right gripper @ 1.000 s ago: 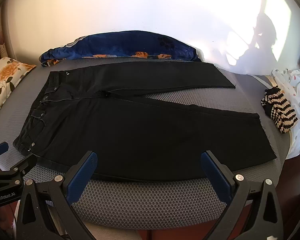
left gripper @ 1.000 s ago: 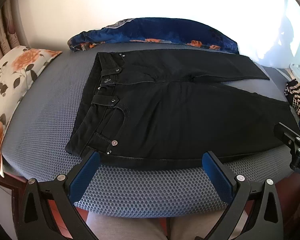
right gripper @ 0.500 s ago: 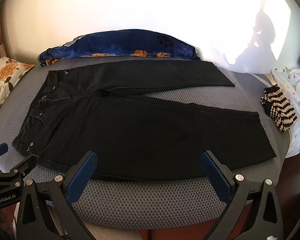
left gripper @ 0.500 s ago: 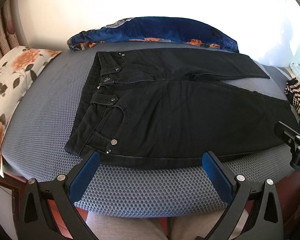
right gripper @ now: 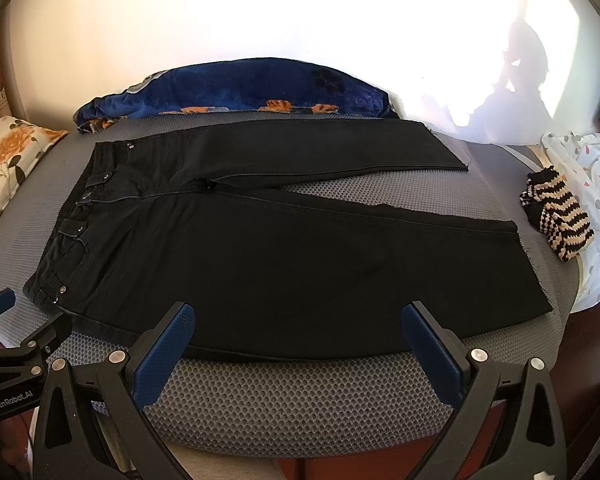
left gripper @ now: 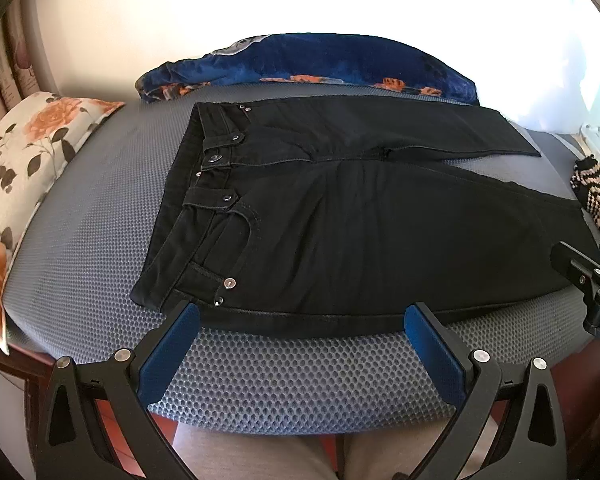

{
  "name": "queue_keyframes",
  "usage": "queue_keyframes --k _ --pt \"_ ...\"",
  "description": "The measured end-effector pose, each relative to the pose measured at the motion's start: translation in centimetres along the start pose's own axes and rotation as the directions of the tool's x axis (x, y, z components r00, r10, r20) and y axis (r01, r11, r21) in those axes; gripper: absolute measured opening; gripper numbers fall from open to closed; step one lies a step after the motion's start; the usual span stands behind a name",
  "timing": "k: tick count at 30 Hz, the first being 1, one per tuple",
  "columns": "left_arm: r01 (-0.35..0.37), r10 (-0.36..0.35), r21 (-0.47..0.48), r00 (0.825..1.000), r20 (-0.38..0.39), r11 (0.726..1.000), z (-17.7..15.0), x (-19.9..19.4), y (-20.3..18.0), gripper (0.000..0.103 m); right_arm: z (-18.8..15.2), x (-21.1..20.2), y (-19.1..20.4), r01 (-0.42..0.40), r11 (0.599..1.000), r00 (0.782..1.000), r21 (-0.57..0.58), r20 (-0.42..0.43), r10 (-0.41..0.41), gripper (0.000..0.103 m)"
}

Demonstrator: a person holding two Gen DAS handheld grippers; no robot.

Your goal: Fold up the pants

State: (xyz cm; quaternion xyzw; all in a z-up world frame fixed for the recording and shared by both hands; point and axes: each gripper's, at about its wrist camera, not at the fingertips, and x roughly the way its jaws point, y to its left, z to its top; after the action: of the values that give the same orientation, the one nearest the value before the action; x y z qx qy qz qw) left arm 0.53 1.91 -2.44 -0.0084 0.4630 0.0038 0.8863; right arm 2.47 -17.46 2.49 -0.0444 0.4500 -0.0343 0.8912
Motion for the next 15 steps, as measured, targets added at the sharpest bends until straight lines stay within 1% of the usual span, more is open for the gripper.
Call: queue_keyframes --k 15 --pt "-0.008 0.008 -0.004 1.000 0.000 1.000 -0.05 0.03 0.12 0.102 0.11 0.17 0.01 -0.002 1.000 1.000 0.001 -0.004 0.002 0.102"
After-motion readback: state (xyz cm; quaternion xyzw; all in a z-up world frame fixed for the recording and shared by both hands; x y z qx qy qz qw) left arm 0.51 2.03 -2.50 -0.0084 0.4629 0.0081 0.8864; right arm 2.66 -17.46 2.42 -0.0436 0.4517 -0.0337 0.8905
